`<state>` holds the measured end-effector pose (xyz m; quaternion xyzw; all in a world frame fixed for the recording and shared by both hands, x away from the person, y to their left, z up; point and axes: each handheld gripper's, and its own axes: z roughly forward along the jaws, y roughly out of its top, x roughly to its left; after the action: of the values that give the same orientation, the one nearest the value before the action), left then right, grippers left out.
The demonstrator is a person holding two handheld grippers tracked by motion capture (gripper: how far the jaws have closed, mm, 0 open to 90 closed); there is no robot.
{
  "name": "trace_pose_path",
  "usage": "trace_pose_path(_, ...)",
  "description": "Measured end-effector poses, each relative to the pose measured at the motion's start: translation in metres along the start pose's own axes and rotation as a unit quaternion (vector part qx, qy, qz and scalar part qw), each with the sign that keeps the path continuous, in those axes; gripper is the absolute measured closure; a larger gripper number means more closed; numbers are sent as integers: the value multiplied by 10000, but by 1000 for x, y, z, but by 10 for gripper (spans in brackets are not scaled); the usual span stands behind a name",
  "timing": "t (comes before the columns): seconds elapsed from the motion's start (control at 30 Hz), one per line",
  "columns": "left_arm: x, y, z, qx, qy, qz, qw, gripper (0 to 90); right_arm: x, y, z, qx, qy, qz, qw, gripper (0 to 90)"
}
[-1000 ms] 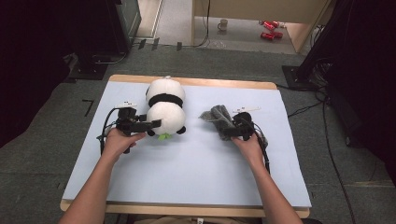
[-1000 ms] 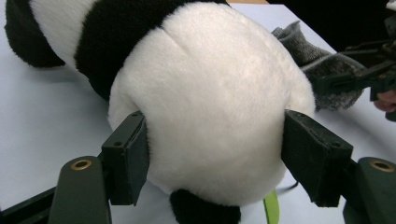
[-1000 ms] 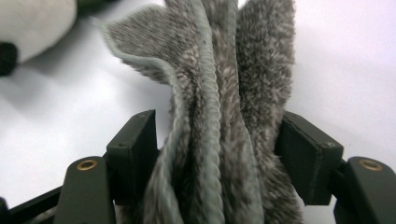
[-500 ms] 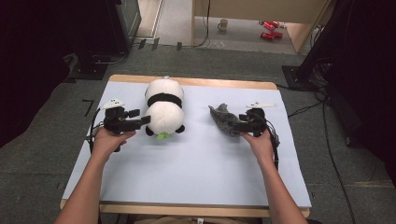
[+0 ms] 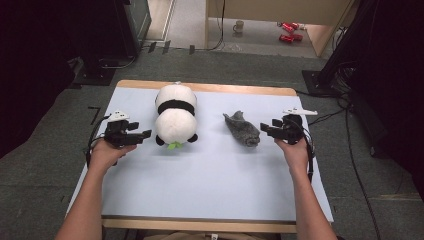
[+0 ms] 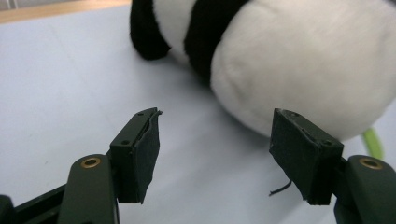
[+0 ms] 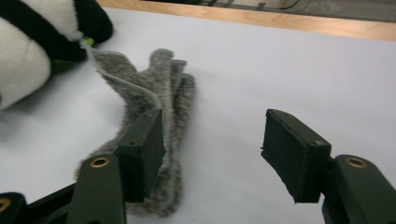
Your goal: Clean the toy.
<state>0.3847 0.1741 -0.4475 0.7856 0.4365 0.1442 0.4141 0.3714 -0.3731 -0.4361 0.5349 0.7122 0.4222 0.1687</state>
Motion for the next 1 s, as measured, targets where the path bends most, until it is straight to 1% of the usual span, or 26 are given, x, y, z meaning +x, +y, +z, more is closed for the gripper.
trace_pose_path(0.07, 4, -4, 2, 62, 53, -7, 10000, 331, -6, -2, -2, -17, -76, -59, 10000, 369)
trace_pose_path(0.1, 6, -6, 2, 110, 77, 22, 9999, 331, -9, -4, -2, -19, -130, -65, 9999, 369)
trace_pose_path(0.17, 10, -11, 4, 160, 159, 47, 9997, 331, -15, -7, -2, 7, -220, -3, 9998, 370)
trace_pose_path(0.27, 16, -17, 4, 234, 266, 144, 9993, 331, -25, -13, 0, 84, -327, 115, 9994, 370)
trace_pose_path(0.37, 22, -22, 6, 364, 378, 16, 9986, 330, -34, -20, 3, 194, -421, 204, 9987, 384)
trace_pose_path(0.4, 23, -23, 7, 388, 421, 28, 9984, 331, -37, -22, 5, 283, -456, 228, 9983, 397)
trace_pose_path(0.47, 27, -27, 9, 432, 478, 65, 9979, 331, -42, -27, 10, 569, -567, 299, 9963, 401)
trace_pose_path(0.53, 31, -31, 11, 556, 552, 53, 9969, 331, -45, -31, 15, 735, -648, 311, 9947, 402)
trace_pose_path(0.57, 33, -34, 13, 660, 575, 34, 9962, 331, -46, -34, 18, 767, -705, 283, 9942, 397)
trace_pose_path(0.6, 34, -37, 13, 550, 528, 133, 9970, 330, -46, -38, 21, 828, -769, 197, 9934, 385)
trace_pose_path(0.63, 35, -38, 13, 549, 501, 220, 9970, 331, -45, -41, 23, 792, -815, 42, 9935, 379)
trace_pose_path(0.67, 35, -38, 13, 546, 498, 213, 9970, 331, -44, -43, 24, 744, -865, -152, 9934, 379)
trace_pose_path(0.73, 34, -38, 14, 544, 459, 193, 9973, 311, -41, -45, 26, 737, -950, -356, 9921, 365)
trace_pose_path(0.77, 34, -39, 14, 534, 415, 199, 9975, 282, -41, -46, 26, 716, -951, -329, 9924, 362)
trace_pose_path(0.8, 34, -40, 15, 507, 380, 216, 9978, 251, -41, -47, 25, 654, -925, -286, 9931, 333)
trace_pose_path(0.83, 33, -41, 15, 459, 373, 245, 9980, 227, -42, -50, 25, 529, -840, -287, 9946, 284)
trace_pose_path(0.87, 32, -43, 15, 429, 389, 321, 9978, 217, -41, -55, 26, 391, -809, -339, 9954, 263)
trace_pose_path(0.9, 32, -43, 15, 434, 391, 402, 9975, 218, -38, -55, 27, 413, -889, -442, 9942, 262)
trace_pose_path(1.0, 31, -44, 15, 414, 413, 451, 9973, 217, -38, -55, 27, 412, -888, -441, 9942, 261)
